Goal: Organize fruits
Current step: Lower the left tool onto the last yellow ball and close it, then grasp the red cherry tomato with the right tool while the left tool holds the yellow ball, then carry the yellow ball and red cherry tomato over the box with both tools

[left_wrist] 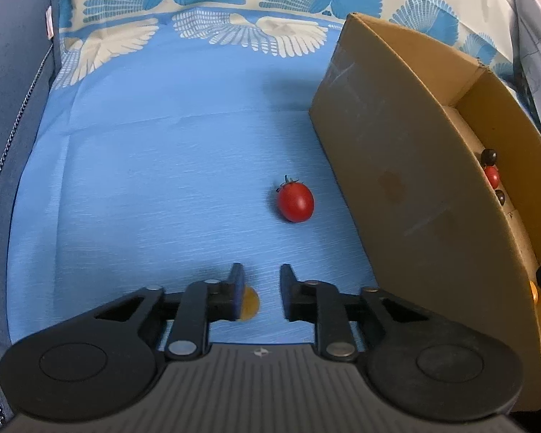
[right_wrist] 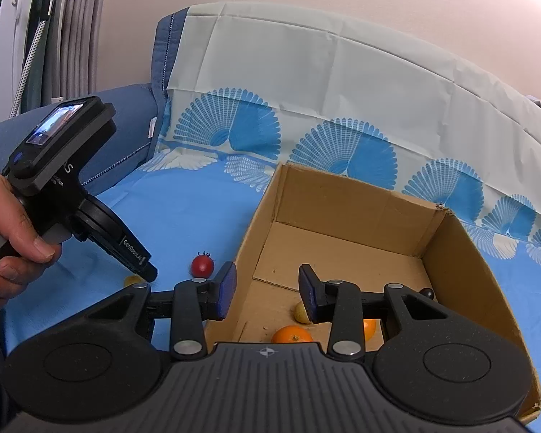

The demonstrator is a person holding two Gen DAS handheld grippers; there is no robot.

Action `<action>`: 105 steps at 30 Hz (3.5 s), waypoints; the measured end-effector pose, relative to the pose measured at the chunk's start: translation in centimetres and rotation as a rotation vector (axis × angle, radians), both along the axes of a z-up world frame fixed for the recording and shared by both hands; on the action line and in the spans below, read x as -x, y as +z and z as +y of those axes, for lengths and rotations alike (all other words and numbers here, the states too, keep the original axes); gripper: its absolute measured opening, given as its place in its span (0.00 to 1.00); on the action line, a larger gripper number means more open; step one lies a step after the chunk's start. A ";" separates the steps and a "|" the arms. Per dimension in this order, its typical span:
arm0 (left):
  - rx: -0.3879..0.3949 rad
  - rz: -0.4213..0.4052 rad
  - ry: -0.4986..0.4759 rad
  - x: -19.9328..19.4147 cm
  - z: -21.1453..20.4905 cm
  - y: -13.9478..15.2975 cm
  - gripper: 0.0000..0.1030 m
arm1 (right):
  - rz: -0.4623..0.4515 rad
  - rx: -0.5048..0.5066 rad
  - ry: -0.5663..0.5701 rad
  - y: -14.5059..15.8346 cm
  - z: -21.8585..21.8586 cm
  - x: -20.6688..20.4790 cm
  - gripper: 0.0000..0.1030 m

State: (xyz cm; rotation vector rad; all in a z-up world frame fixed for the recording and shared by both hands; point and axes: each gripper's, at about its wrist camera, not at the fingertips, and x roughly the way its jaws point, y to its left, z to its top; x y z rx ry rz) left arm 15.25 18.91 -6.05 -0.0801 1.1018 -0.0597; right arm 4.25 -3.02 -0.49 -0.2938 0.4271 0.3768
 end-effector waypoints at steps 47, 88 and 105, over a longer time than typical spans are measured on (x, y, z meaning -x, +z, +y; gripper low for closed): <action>0.014 0.020 0.257 -1.6 4.9 -1.9 0.27 | -0.084 -0.018 0.001 0.6 2.3 1.6 0.25; 0.109 -0.005 0.534 -0.2 10.1 -0.6 0.27 | 0.219 0.016 0.010 -7.4 14.2 -5.3 0.29; 0.020 0.024 0.491 -0.9 8.9 -1.0 0.27 | 0.383 0.038 -0.006 -11.0 13.3 -5.6 0.30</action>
